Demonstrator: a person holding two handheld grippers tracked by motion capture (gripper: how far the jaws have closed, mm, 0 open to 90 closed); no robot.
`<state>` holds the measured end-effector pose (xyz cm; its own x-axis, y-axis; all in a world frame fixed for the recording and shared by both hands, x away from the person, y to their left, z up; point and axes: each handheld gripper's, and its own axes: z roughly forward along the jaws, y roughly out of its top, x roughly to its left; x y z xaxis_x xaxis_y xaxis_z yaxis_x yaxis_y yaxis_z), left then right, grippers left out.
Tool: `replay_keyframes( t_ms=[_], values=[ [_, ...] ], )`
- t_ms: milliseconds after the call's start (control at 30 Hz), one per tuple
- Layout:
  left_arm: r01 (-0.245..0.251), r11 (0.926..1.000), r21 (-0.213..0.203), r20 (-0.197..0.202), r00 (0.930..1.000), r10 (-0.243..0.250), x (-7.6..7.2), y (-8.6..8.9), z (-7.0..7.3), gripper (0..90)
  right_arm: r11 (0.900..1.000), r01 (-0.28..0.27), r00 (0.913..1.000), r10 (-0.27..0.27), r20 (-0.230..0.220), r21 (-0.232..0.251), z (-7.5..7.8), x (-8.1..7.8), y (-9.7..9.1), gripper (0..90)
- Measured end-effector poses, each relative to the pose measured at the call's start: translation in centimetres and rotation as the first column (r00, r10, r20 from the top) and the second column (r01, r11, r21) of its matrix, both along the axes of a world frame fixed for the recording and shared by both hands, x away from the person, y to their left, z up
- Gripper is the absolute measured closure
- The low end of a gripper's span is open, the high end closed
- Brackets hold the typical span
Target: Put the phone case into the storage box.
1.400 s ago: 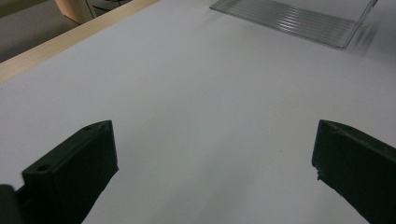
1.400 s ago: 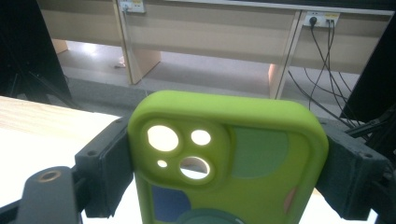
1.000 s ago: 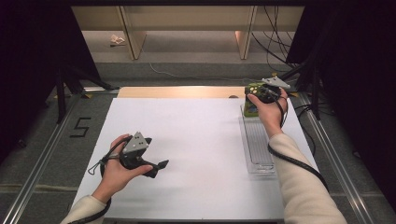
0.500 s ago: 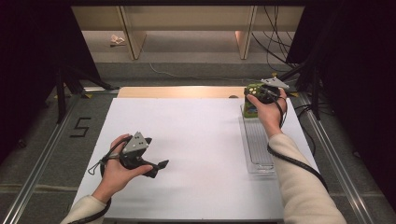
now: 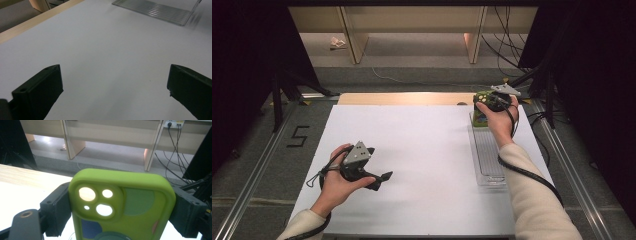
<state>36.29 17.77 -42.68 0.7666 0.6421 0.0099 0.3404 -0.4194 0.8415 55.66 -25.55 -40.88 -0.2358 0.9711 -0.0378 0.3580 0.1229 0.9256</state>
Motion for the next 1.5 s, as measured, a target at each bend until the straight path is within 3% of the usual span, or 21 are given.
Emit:
replay_keyframes(
  t_ms=[400,967,1200,1500],
  values=[
    [0.001,1.0,0.001,0.0,1.0,-0.001,0.0,0.0,0.0,0.0,1.0,0.0,0.9998,0.0,-0.022,-0.004,-0.7,0.2,0.0,16.9],
    [0.004,1.0,0.002,-0.002,1.0,-0.004,0.0,-0.1,-0.1,0.0,0.9999,0.009,0.9998,-0.009,-0.017,-0.005,-0.9,0.4,0.1,15.8],
    [0.004,1.0,0.002,-0.002,1.0,-0.004,0.0,-0.1,-0.1,0.0,1.0,0.005,0.9991,-0.005,-0.042,0.003,-1.1,0.7,-0.2,4.3],
    [0.004,1.0,0.003,-0.001,1.0,-0.004,0.0,-0.1,-0.1,0.0,0.9998,0.013,0.9987,-0.013,-0.049,0.014,-0.9,0.5,-0.3,1.8]
  ],
)
